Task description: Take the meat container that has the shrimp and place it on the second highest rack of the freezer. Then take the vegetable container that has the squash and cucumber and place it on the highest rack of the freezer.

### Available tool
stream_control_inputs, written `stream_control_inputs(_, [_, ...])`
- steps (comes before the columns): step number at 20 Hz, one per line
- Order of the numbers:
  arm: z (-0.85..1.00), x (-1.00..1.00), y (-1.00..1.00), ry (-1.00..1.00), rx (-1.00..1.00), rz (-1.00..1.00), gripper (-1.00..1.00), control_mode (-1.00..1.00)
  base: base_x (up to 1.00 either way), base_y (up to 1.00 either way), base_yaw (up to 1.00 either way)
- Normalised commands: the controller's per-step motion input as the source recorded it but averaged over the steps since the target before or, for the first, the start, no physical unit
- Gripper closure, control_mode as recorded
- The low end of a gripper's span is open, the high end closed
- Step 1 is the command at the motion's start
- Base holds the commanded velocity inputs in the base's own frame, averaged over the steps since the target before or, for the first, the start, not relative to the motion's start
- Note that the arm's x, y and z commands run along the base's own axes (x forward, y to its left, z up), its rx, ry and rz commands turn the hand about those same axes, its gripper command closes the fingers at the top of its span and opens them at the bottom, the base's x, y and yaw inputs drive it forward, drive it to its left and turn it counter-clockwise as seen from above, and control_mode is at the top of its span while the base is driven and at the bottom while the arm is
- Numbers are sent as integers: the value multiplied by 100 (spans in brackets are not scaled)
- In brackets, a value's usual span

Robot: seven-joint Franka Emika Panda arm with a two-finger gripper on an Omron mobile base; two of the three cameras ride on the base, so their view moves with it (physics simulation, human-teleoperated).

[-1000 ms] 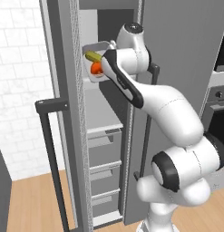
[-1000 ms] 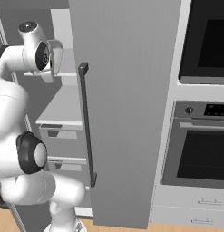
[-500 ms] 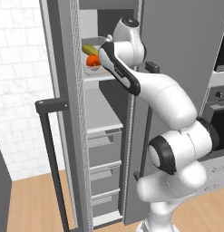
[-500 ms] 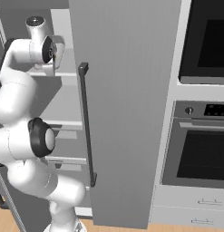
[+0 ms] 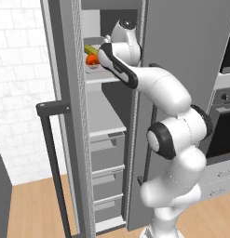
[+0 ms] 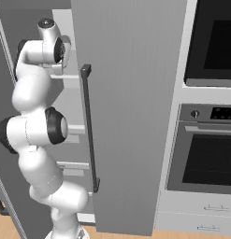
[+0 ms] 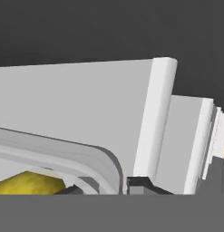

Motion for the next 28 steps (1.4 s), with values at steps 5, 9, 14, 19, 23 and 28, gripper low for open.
stream_control_inputs(5, [1, 13, 35, -3, -2, 0, -100, -100, 0, 0, 0])
stream_control_inputs(9, [2, -84, -2, -6, 0, -6, -100, -100, 0, 0, 0])
stream_control_inputs(14, [4, -98, -21, -8, 3, -1, -100, -100, 0, 0, 0])
stream_control_inputs(19, [-24, -100, -46, -5, 13, 3, -100, -100, 0, 0, 0])
stream_control_inputs(23, [-37, -100, -40, -7, 2, 22, -100, -100, 0, 0, 0])
stream_control_inputs(28, [-43, -100, -22, 0, -16, 41, -100, -100, 0, 0, 0])
